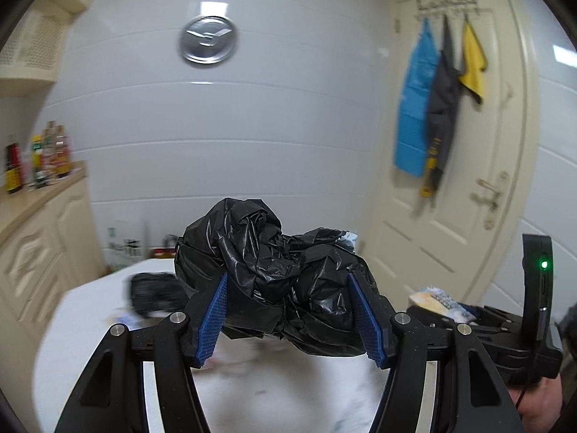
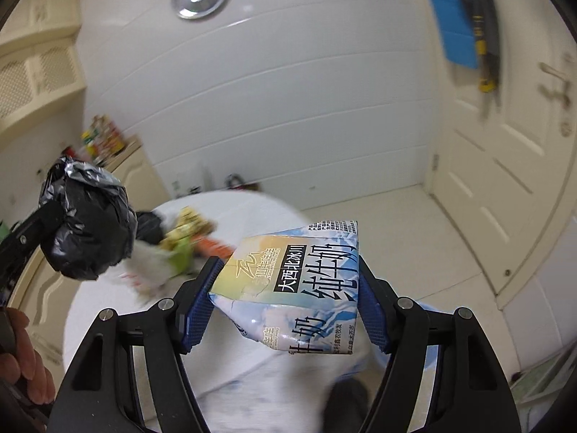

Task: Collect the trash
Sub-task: 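Lift the carton and black bag and carry both toward the blue bin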

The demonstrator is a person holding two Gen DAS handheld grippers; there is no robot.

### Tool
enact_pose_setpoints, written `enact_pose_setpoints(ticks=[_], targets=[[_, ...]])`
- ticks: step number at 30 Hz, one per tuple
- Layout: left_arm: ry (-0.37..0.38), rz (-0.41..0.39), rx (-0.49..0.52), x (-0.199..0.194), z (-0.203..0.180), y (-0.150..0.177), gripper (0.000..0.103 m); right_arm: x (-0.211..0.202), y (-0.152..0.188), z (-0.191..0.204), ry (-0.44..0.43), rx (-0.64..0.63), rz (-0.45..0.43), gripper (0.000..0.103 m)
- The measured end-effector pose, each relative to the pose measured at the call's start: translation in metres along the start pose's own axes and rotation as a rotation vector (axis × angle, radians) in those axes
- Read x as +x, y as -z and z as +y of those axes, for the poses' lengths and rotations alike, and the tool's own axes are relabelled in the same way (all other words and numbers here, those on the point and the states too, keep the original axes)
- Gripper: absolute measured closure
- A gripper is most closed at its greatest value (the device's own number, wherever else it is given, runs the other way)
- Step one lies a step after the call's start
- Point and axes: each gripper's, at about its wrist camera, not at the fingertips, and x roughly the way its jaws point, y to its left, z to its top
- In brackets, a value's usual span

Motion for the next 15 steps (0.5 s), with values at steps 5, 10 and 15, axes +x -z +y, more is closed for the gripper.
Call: enact_pose_setpoints(ticks=[5,10,15], targets=[[0.112,0.045,0.033,0.046,-0.049,0.004,0.043,-0.007,-0.005,-0.059,0.059,0.065,-0.006,0.032],[0.198,0.111,0.068,0.093,-0.09,0.014,0.043,-0.005,-0.001,-0.111,0.115,0.126,0.007,0.032],[0.271,0.197,0.116,0.155,-0.116,0.024,0.043,0.009,0.011,-0.171,0.178,0.205,0.048,0.032]])
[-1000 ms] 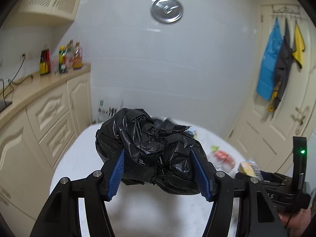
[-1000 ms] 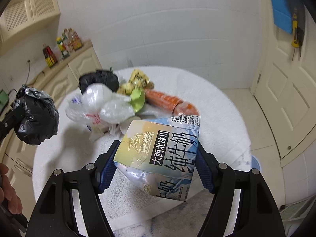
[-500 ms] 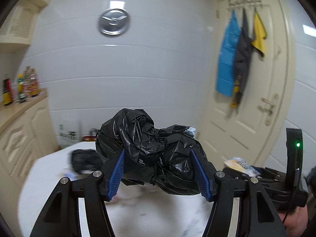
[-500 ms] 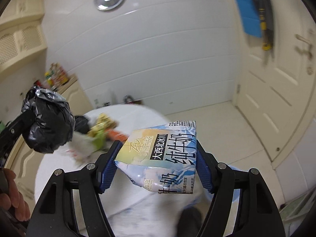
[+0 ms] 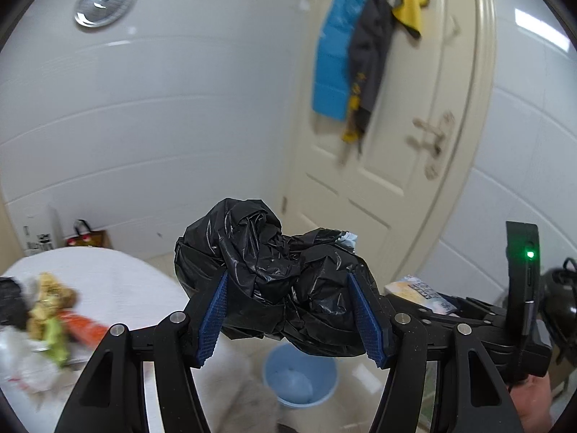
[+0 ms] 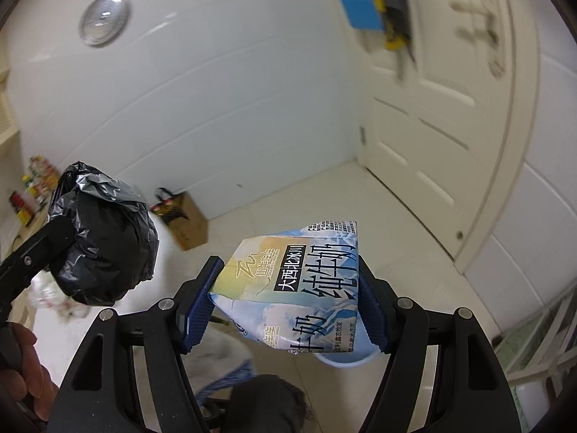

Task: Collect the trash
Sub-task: 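Lift the carton and black bag and carry both toward the blue bin, then open the left tool over the blue bin while the right tool releases the carton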

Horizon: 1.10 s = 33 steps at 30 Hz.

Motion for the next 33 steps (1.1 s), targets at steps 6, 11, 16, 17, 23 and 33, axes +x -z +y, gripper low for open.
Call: enact_pose_setpoints(ticks=[6,11,16,17,23,33], targets=[[0.072,0.131,0.049,0.078,0.005,0.001,0.043,0.044,0.009,-0.062,0.048,0.094,0.078,0.032],[0.077,0.263,0.066,0.149,0.019,0.0,0.043,0.097,0.021,-0.099,0.055,0.177,0.158,0.032],[0.074,0.403,0.028,0.212,0.038,0.005,0.043,0.149,0.041,-0.133,0.053,0.269,0.236,0.032],[0.072,0.421,0.023,0.229,0.037,-0.008,0.043,0.16,0.046,-0.142,0.053,0.292,0.252,0.032],[0.041,0.538,0.021,0.32,0.038,-0.008,0.043,0.211,0.069,-0.176,0.05,0.389,0.328,0.032],[-0.032,0.724,0.028,0.414,0.035,0.0,0.023,0.264,0.107,-0.231,0.007,0.593,0.399,0.016]])
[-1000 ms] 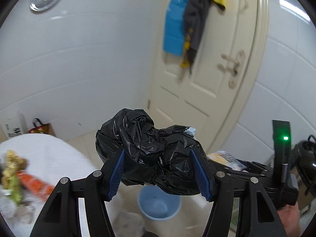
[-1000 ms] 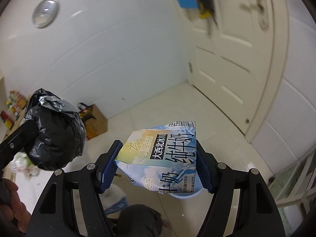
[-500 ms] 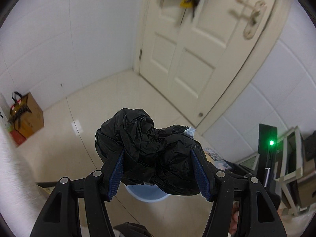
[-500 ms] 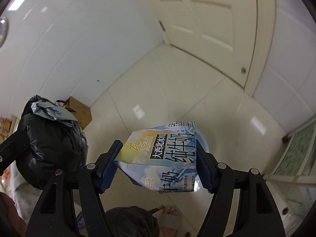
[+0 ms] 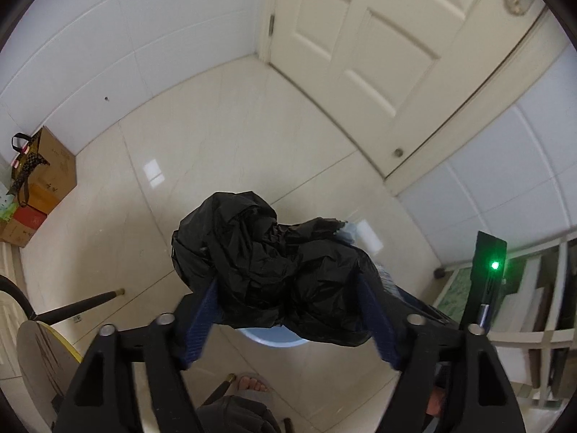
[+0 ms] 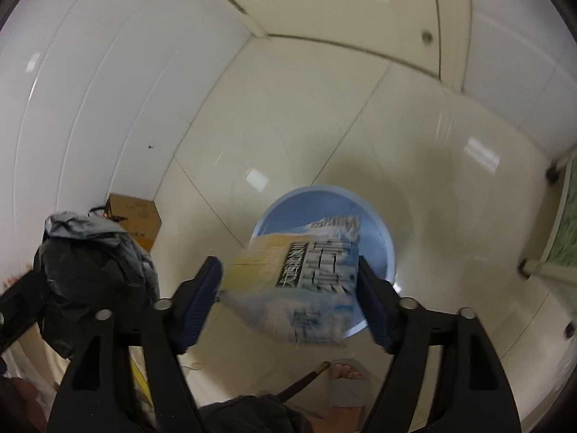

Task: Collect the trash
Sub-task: 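Open the left tool over the blue bin while the right tool releases the carton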

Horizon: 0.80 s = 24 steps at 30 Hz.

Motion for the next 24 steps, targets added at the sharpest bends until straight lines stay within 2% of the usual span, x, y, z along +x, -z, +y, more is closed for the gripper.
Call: enact_pose_setpoints(ticks=[1,2,4,9,12,16,19,20,24], targets=[[-0.003,0.018,-0.001,0.005,0.001,-0.003,0.015,0.003,0.002,-0.004,-0.008,0.028,0.01,0.01],[-0.003,0.045,-0.005,0.015,0.002,-0.008,0.014,0.007,0.001,-0.012,-0.054,0.072,0.021,0.0],[-0.014,0.085,-0.012,0.026,0.007,-0.012,0.012,0.01,0.002,-0.016,-0.109,0.115,0.028,0.0],[-0.05,0.108,-0.004,0.042,-0.002,-0.042,0.01,0.0,0.005,-0.013,-0.068,0.102,0.004,0.0],[-0.077,0.096,0.012,0.034,-0.006,-0.047,0.009,-0.011,0.006,-0.011,-0.041,0.08,-0.015,0.0],[-0.087,0.045,0.024,0.01,-0.015,-0.031,0.008,-0.026,0.009,-0.003,-0.009,0.036,-0.042,0.0],[-0.078,-0.009,0.032,-0.023,-0.011,-0.02,0.007,-0.044,0.014,0.007,0.011,-0.003,-0.067,0.0],[-0.075,-0.029,0.034,-0.039,-0.011,0.0,0.007,-0.051,0.017,0.011,0.013,-0.014,-0.078,0.0],[-0.058,-0.13,0.045,-0.084,-0.016,0.023,0.006,-0.086,0.027,0.033,0.015,-0.059,-0.136,0.0]])
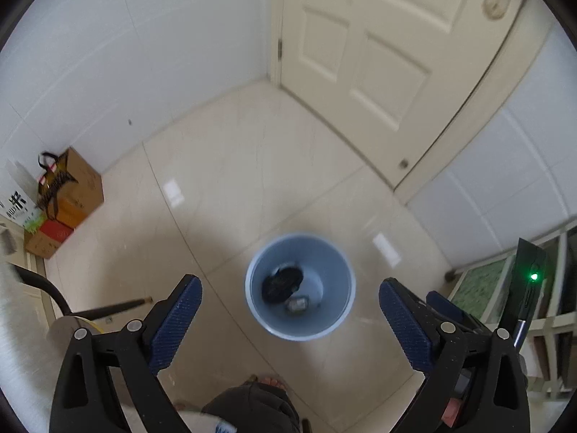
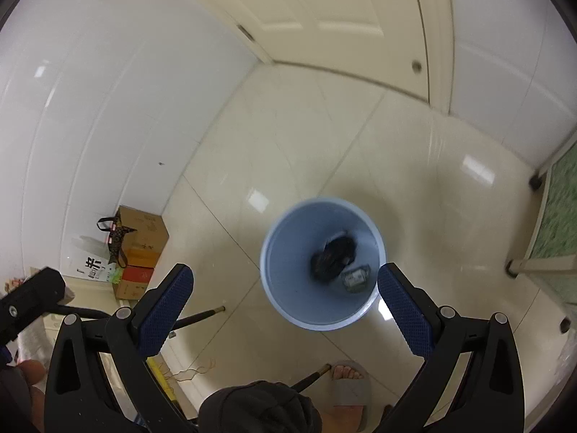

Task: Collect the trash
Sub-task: 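Open the left tool over the blue bin while the right tool releases the carton, then return both open tools to the table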

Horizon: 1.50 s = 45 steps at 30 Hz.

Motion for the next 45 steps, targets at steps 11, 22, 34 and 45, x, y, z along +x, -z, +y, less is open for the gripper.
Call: enact_pose_setpoints(ticks=[11,22,34,45], targets=[[0.005,-0.3,-0.021,-0.147,0.026,0.087,0.001,-0.134,0.027,0.107,-0.013,-0.229,-0.214,0.0],[-0.081,-0.534,-0.134,-0.266,0.075,0.201,0.001,-0.217,0.09,0.22,-0.084,-0.452,-0.347,0.0],[-0.184,-0.664,-0.319,-0.378,0.136,0.343,0.001,-0.26,0.164,0.323,-0.18,-0.697,-0.424,0.0],[-0.32,-0.714,-0.47,-0.413,0.165,0.443,0.001,-0.258,0.216,0.379,-0.255,-0.864,-0.413,0.0]])
